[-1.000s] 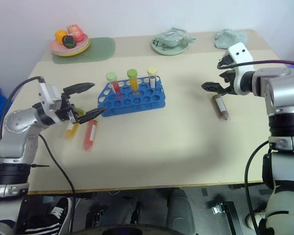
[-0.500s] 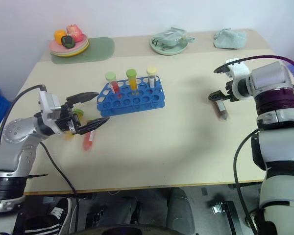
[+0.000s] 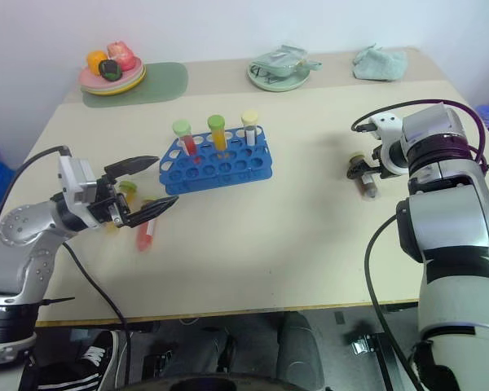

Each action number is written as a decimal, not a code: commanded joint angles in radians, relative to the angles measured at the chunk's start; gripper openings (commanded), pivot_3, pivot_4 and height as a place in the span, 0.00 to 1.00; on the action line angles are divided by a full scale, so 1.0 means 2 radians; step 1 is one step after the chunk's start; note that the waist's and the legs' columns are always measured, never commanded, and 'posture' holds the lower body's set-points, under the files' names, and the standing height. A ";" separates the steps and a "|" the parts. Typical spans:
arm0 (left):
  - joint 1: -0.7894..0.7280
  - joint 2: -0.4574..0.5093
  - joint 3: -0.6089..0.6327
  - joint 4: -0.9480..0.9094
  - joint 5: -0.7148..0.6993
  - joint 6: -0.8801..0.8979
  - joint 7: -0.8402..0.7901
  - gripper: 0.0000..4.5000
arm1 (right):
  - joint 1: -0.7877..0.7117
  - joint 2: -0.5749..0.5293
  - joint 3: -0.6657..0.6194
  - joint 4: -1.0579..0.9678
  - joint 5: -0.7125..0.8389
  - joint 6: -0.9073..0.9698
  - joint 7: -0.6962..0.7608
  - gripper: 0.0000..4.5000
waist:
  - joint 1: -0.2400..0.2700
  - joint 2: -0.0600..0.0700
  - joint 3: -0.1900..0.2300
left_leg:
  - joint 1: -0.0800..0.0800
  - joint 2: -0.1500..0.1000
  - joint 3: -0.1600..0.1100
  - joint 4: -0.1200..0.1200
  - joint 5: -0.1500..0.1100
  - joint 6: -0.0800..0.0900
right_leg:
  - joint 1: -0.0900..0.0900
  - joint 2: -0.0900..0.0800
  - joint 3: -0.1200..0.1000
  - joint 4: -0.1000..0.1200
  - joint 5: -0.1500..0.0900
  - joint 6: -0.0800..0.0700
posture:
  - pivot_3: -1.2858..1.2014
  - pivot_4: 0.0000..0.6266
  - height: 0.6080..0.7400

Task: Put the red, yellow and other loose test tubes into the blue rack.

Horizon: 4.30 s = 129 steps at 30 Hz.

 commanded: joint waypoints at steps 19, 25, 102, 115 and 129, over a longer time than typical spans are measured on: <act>-0.008 0.011 0.014 -0.050 -0.004 0.023 0.040 1.00 | -0.018 0.017 -0.098 -0.003 0.022 -0.001 -0.049 0.18 | -0.008 0.000 0.000 | 0.000 0.000 0.000 0.000 0.000 0.000 | 0.000 0.000 0.000 0.000 0.000 0.000 | 0.52 0.24 1.00; -0.017 0.011 0.017 -0.031 0.003 0.010 0.035 1.00 | 0.012 0.010 -0.192 -0.134 0.111 -0.035 0.003 0.18 | -0.009 0.001 0.000 | 0.000 0.000 0.000 0.000 0.000 0.000 | -0.001 0.000 0.000 0.000 0.000 0.000 | 0.52 0.24 1.00; -0.021 0.037 0.047 0.009 0.000 -0.001 0.006 1.00 | 0.305 0.316 -0.128 -0.290 0.087 -0.664 -0.185 0.18 | -0.024 0.001 0.000 | 0.001 0.004 0.000 0.000 -0.002 -0.002 | -0.001 0.005 0.001 0.001 0.000 -0.001 | 0.52 0.24 1.00; -0.018 0.040 0.051 0.000 -0.001 0.008 0.012 1.00 | 0.307 0.329 -0.137 -0.280 0.110 -0.654 -0.172 0.18 | -0.024 0.001 0.000 | 0.001 0.004 0.000 0.000 -0.002 -0.002 | -0.001 0.005 0.001 0.001 0.000 -0.001 | 0.52 0.24 1.00; -0.014 0.039 0.050 -0.008 -0.003 0.018 0.015 1.00 | 0.313 0.304 -0.140 -0.309 0.119 -0.641 -0.137 0.99 | -0.024 0.001 0.000 | 0.001 0.004 0.000 0.000 -0.002 -0.002 | -0.001 0.005 0.002 0.001 0.000 -0.001 | 0.52 0.24 1.00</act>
